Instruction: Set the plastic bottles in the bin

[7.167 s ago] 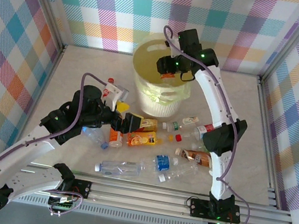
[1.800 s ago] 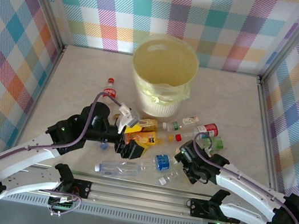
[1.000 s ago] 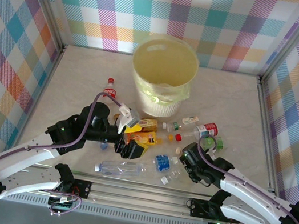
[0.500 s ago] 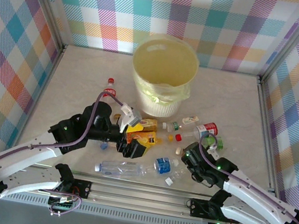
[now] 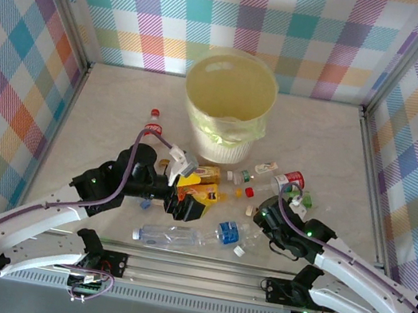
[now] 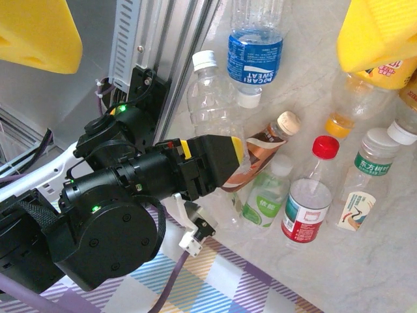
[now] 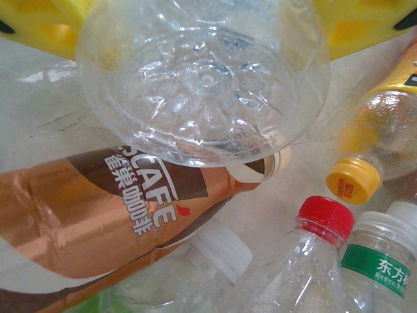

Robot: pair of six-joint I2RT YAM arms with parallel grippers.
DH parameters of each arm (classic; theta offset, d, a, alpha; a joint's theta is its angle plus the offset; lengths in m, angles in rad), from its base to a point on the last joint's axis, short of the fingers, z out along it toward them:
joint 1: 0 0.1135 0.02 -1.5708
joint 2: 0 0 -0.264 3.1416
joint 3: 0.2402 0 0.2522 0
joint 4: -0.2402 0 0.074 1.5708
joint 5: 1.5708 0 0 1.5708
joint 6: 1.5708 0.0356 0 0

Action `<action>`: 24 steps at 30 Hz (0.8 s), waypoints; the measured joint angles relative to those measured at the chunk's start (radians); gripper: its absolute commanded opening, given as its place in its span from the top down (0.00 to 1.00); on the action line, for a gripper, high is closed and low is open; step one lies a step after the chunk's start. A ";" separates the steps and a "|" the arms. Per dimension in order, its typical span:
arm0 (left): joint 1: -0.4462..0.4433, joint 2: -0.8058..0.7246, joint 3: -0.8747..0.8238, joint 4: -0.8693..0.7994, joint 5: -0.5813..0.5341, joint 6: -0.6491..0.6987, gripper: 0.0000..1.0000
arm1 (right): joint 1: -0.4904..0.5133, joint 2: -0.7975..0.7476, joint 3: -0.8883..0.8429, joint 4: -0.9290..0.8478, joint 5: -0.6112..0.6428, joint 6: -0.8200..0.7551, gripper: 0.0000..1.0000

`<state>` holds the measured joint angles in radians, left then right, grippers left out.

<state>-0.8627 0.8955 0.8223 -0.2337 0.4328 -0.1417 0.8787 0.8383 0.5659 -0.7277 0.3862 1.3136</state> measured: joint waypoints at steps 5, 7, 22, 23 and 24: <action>0.000 -0.001 -0.001 0.000 0.000 0.000 0.00 | 0.000 -0.017 0.005 -0.019 0.003 -0.041 0.44; 0.000 -0.001 -0.001 0.000 0.000 0.000 0.00 | 0.000 -0.029 0.005 -0.027 0.004 -0.050 0.44; 0.000 -0.006 -0.002 0.000 0.000 -0.004 0.00 | 0.000 -0.052 0.005 -0.030 0.001 -0.079 0.44; 0.000 -0.006 -0.002 0.000 0.000 -0.004 0.00 | 0.000 -0.052 0.005 -0.027 -0.001 -0.081 0.44; 0.000 -0.006 -0.002 0.000 0.000 -0.004 0.00 | 0.000 -0.052 0.005 -0.024 -0.001 -0.082 0.44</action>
<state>-0.8627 0.8898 0.8204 -0.2333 0.4328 -0.1455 0.8787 0.7864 0.5709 -0.7513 0.3851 1.2320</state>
